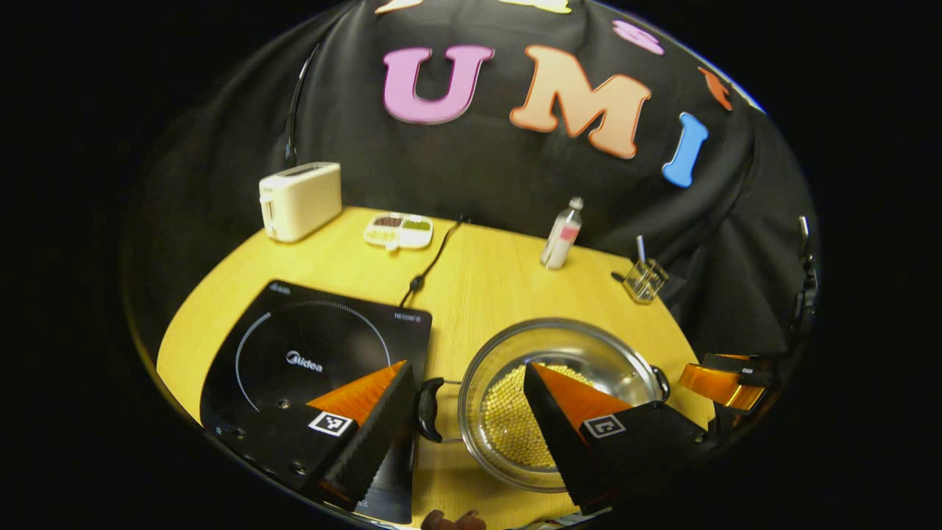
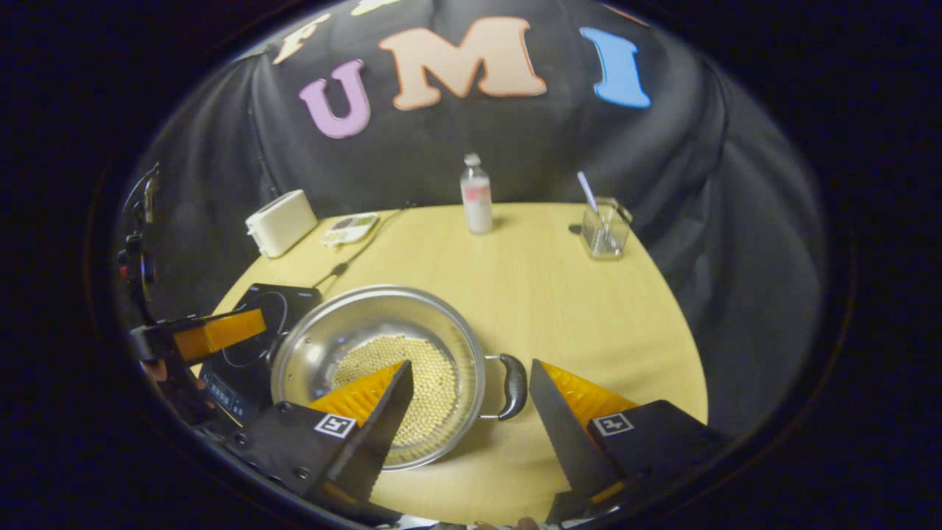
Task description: First push the handle of the pot to place it horizontally, then grasp the pot with both hands and set it on the induction cooktop.
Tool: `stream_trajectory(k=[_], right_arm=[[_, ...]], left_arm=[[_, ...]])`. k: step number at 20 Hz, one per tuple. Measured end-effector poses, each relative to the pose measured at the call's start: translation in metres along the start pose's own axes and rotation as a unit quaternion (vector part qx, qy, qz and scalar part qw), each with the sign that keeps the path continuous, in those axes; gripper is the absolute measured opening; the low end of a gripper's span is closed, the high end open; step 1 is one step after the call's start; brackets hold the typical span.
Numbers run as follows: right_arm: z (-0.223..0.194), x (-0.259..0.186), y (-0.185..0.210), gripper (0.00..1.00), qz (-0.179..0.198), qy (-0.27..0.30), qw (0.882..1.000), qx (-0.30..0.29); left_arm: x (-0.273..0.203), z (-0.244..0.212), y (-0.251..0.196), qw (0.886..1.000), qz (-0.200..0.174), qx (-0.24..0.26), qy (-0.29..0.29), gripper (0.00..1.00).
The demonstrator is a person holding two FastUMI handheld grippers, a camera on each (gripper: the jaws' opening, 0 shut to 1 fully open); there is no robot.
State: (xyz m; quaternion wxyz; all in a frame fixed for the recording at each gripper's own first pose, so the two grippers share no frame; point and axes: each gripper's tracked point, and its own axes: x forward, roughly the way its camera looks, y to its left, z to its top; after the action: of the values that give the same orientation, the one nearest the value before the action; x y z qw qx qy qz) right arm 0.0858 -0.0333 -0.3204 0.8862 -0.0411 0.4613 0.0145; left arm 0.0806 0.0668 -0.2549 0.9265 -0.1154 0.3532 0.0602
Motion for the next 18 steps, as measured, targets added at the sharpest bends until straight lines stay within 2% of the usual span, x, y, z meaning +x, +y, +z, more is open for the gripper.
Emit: stream_trajectory(k=[1,2,3,4,5,9,13,14,15,17,18], right_arm=[[-0.002,0.009,-0.005,1.0,-0.007,0.008,1.0,0.014],[-0.006,0.018,-0.008,0.97,-0.011,0.018,1.0,0.022],[-0.011,0.026,-0.01,1.0,-0.014,0.032,0.999,0.026],[-0.018,0.034,-0.01,0.96,-0.014,0.047,0.998,0.028],[-0.025,0.04,-0.009,1.0,-0.011,0.064,0.997,0.03],[-0.038,0.057,-0.008,0.96,-0.012,0.093,0.995,0.038],[-0.05,0.067,-0.003,1.0,-0.009,0.118,0.992,0.038],[-0.053,0.07,-0.003,0.97,-0.009,0.124,0.992,0.036],[-0.054,0.072,-0.003,1.0,-0.009,0.128,0.991,0.033],[-0.056,0.075,-0.003,1.0,-0.007,0.134,0.99,0.034],[-0.058,0.076,-0.003,0.95,-0.008,0.137,0.99,0.035]], left_arm=[[0.007,-0.001,0.006,1.0,0.008,0.014,0.009,0.98],[0.013,-0.003,0.01,0.999,0.01,0.026,0.017,0.98],[0.018,-0.01,0.012,0.999,0.008,0.029,0.034,0.98],[0.022,-0.016,0.012,0.999,0.003,0.028,0.046,0.98],[0.026,-0.021,0.011,0.998,-0.001,0.023,0.056,0.98],[0.039,-0.042,0.011,0.995,-0.012,0.012,0.099,0.98],[0.044,-0.043,0.013,0.993,-0.005,0.035,0.112,0.96],[0.045,-0.044,0.013,0.992,-0.005,0.042,0.116,0.96],[0.045,-0.044,0.009,0.992,-0.008,0.046,0.118,0.97],[0.047,-0.044,0.007,0.991,-0.008,0.055,0.122,0.98],[0.048,-0.043,0.006,0.991,-0.009,0.058,0.123,1.0]])
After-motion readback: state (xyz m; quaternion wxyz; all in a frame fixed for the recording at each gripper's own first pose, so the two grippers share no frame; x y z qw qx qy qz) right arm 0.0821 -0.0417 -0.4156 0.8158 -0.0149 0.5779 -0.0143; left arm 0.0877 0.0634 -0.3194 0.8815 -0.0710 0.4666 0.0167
